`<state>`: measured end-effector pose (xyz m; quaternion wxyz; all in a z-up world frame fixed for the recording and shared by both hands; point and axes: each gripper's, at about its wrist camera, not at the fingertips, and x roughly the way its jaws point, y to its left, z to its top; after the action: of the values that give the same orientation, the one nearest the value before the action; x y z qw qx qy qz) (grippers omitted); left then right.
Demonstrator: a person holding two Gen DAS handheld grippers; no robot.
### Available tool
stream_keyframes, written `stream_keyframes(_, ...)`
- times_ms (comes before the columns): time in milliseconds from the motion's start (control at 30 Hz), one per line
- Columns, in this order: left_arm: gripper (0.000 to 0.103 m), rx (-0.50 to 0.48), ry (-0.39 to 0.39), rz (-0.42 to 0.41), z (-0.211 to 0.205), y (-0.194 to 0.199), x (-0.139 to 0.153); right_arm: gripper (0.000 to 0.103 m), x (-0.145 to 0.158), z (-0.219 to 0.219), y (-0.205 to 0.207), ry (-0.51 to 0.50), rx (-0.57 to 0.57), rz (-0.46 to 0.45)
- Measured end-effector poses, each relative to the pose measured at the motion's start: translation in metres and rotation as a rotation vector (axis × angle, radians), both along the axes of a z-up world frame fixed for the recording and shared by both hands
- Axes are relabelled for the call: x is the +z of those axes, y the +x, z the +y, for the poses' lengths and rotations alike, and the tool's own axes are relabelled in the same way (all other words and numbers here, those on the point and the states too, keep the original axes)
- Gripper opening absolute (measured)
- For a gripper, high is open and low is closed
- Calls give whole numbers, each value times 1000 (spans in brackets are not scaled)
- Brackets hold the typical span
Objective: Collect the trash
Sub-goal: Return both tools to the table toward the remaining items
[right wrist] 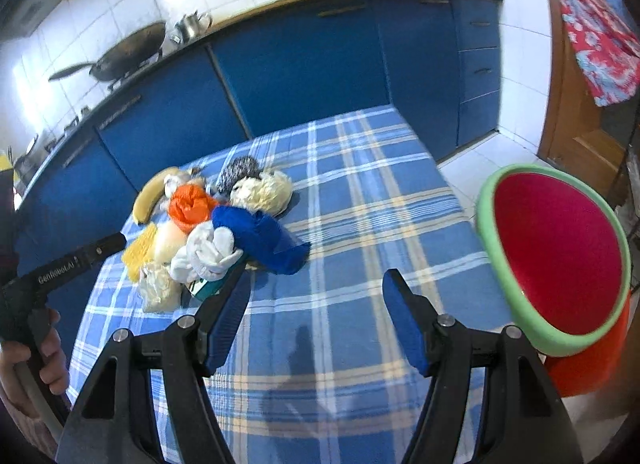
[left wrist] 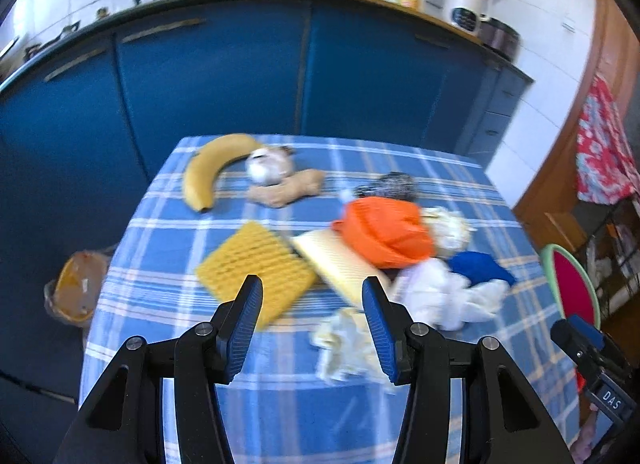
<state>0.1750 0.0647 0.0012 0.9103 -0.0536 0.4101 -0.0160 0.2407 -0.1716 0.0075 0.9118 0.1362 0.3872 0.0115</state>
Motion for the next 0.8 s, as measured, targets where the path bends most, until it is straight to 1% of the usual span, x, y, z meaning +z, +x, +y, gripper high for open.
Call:
stream_keyframes(67,59,27,2,12,9,5,-6,70,-6,5,8,-6,18,18)
stream_keyframes(200,59,66,-3,57,28,20,-25,70,-18,14,25,-18,49,52)
stream_keyframes(467,60,124,-36,137,48,45,-58,70,-27,23,50,-48,105,68)
stream_keyframes(533,61,130,-55,146,51,48,-62,70,-30,24,56,-52,123,69)
stream_keyframes(567,64,134,-65,143,52,49,-63,70,-31,25,59,-52,132,71)
stream_keyframes(600,64,137,-69,140,52,51,-63,70,-33,26,62,-50,145,73)
stream_keyframes(800,64,135,-81,123,48,57,-63,70,-41,29,76,-14,183,86)
